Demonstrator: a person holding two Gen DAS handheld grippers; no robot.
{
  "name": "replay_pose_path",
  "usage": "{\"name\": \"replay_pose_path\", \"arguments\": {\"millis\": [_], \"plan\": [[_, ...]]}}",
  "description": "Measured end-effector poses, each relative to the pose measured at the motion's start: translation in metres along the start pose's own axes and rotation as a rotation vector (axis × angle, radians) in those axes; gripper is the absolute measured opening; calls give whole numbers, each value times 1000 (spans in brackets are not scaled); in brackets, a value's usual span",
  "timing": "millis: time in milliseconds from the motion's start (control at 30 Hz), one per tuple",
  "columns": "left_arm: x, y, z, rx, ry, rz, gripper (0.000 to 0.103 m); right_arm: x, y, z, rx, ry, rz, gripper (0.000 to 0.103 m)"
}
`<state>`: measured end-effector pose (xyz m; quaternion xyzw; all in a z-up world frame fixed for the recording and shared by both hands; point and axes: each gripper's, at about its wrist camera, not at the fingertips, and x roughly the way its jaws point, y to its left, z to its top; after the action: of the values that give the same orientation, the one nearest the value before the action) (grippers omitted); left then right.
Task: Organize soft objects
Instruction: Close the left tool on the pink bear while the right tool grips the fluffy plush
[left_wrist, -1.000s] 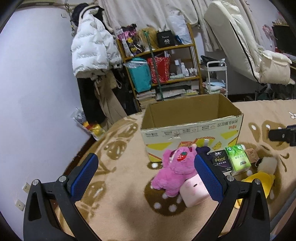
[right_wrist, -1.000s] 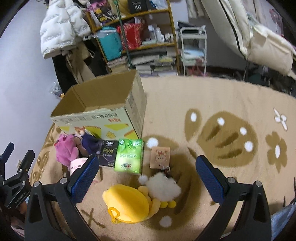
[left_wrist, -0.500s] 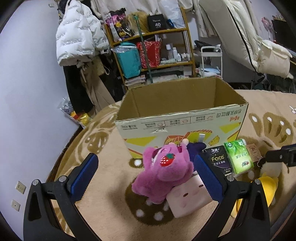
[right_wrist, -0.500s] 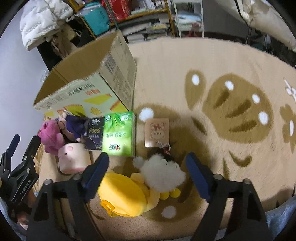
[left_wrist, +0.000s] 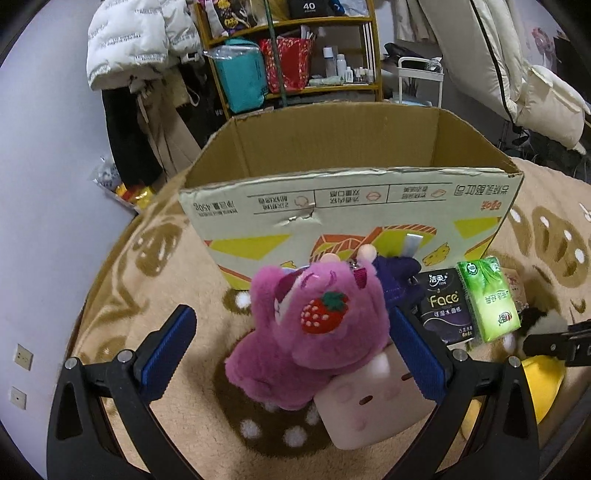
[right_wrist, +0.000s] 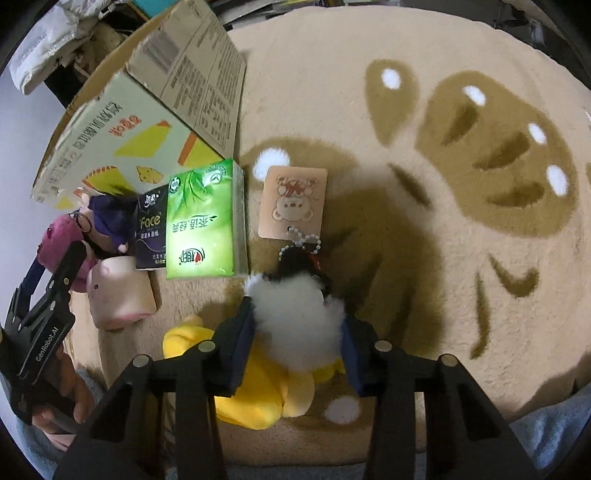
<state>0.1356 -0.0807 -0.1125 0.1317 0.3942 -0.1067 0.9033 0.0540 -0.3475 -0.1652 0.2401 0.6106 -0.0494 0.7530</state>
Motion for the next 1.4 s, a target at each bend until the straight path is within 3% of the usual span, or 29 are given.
{"name": "replay_pose_path", "arguments": {"millis": [300,500,533,567,767,967,1400], "plan": [[4,7,0,-40,11,-18,100,21,-3,9,-7,33,-6,47],[6,5,-4,-47,34,-74,81,20,-4,15,1,35,-3,47],[5,5,-4,-52,36,-87,71,21,-4,16,2,35,-2,47],[5,6,-5,-58,35,-95,69,21,-4,16,1,35,-2,47],[0,7,-6,-75,26,-99,68,13,-7,12,-11,30,-12,47],[-6,9,-7,-84,18,-97,67,10,3,7,-43,15,-25,34],[-16,12,-9,-97,9,-78,67,-6,20,8,-84,-55,47,34]]}}
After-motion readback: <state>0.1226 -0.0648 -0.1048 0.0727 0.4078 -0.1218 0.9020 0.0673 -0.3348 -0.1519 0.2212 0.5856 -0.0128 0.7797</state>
